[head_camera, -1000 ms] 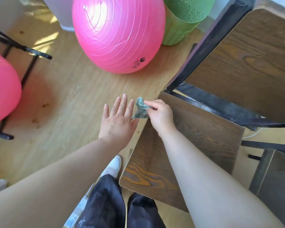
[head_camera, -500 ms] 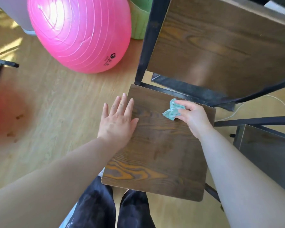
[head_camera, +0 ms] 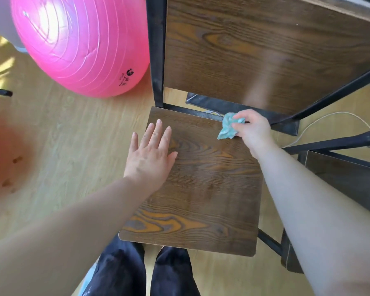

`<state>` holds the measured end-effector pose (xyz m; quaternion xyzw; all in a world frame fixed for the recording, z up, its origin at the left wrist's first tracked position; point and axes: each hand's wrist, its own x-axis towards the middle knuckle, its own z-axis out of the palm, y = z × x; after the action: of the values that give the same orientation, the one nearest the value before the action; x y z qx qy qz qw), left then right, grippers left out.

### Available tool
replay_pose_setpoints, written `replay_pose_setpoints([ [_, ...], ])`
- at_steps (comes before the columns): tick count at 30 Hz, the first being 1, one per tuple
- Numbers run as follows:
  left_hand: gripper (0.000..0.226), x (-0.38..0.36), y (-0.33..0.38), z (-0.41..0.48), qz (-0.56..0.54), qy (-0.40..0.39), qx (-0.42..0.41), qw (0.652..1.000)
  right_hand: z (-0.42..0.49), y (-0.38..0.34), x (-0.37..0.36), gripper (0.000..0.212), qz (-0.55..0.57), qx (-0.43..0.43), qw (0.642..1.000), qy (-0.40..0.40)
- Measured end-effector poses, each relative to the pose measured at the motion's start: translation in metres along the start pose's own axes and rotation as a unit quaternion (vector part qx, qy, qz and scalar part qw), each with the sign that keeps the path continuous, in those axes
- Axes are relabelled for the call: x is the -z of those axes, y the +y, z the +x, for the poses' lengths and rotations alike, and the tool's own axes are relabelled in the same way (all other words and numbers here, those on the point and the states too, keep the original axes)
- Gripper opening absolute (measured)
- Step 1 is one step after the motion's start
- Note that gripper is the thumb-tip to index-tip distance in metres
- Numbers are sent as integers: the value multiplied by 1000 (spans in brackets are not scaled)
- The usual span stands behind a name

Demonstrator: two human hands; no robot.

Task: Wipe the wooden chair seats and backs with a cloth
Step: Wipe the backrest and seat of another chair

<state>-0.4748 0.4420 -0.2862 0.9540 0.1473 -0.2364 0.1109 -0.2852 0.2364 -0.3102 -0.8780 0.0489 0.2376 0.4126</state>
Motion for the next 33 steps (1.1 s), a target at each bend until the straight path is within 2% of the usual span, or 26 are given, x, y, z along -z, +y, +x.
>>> replay_pose_setpoints([
  [4, 65, -2, 3, 2, 1, -2, 4, 1000, 29, -2, 17, 32, -86, -29, 996, -17],
  [9, 65, -6, 9, 5, -7, -2, 1, 1000, 47, -10, 24, 41, -236, -61, 970, -23],
  [13, 65, -7, 16, 10, -3, -8, -11, 1000, 61, -10, 16, 41, -302, -84, 949, -36],
  [16, 64, -7, 23, 19, 5, -8, -20, 1000, 67, -9, 12, 38, -301, -115, 944, -72],
  [20, 64, -6, 31, 35, 12, -7, -26, 1000, 81, 1, 11, 26, -284, -100, 942, -148],
  [23, 64, -9, 35, 44, 23, -8, -33, 999, 81, -1, 11, 24, -288, -109, 936, -172],
  [28, 65, -13, 40, 53, 49, -4, -44, 998, 80, 0, 13, 39, -336, -98, 915, -201],
  [33, 65, -15, 44, 59, 56, -7, -43, 997, 79, 0, 16, 41, -358, -73, 901, -235],
])
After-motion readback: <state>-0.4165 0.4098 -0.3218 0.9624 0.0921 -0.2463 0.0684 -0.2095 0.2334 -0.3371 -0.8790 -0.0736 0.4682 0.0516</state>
